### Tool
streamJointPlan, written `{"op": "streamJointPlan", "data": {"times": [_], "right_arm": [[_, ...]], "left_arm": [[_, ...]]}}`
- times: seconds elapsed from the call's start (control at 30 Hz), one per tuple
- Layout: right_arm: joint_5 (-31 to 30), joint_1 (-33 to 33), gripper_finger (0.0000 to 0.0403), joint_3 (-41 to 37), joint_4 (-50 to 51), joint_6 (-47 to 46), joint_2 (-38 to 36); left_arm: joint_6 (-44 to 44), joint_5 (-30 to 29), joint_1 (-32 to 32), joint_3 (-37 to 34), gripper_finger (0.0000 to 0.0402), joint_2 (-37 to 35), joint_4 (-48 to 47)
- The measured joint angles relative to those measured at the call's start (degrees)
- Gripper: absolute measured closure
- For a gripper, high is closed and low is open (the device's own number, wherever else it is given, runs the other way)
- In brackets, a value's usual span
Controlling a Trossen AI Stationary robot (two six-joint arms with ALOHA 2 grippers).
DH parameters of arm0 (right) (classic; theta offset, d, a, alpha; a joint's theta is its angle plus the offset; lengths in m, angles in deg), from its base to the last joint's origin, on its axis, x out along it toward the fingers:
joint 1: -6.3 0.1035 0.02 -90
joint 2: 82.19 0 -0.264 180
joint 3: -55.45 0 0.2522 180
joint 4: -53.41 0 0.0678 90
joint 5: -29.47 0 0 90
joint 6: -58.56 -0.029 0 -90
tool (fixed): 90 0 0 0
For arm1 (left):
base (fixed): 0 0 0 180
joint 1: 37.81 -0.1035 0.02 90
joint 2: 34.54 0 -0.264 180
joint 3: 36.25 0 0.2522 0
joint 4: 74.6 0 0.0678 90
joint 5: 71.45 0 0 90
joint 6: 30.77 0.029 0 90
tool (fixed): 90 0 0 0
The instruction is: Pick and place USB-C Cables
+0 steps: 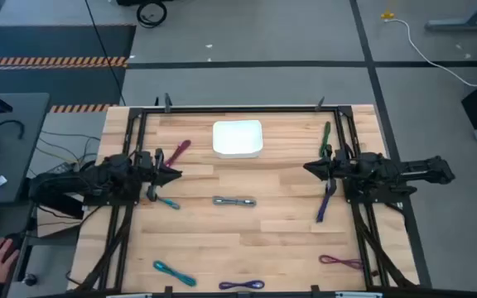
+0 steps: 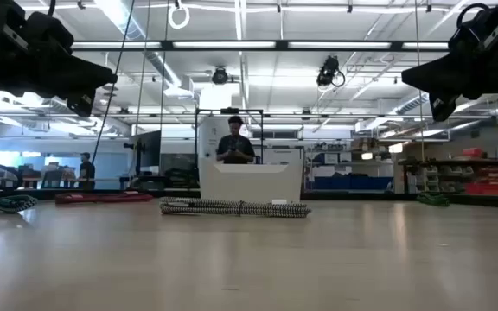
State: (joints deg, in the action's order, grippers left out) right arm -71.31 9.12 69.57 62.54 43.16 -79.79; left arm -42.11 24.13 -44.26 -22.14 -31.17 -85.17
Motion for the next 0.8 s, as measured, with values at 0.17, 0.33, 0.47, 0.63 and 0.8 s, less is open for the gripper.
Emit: {"op": "streamJointPlan", "data": {"times": [0.17,0.33,0.47,0.63,0.8], "right_arm": [[0.0,0.0,0.0380,0.0,0.0,0.0,0.0],[0.0,0.0,0.0380,0.0,0.0,0.0,0.0],[0.0,0.0,0.0380,0.0,0.0,0.0,0.0],[0.0,0.0,0.0380,0.0,0.0,0.0,0.0],[0.0,0.0,0.0380,0.0,0.0,0.0,0.0]], "left_arm": [[0.0,0.0,0.0,0.0,0.0370,0.0,0.0],[0.0,0.0,0.0,0.0,0.0370,0.0,0.0],[0.0,0.0,0.0,0.0,0.0365,0.0,0.0],[0.0,0.0,0.0,0.0,0.0364,0.0,0.0],[0.0,0.0,0.0,0.0,0.0369,0.0,0.0]]}}
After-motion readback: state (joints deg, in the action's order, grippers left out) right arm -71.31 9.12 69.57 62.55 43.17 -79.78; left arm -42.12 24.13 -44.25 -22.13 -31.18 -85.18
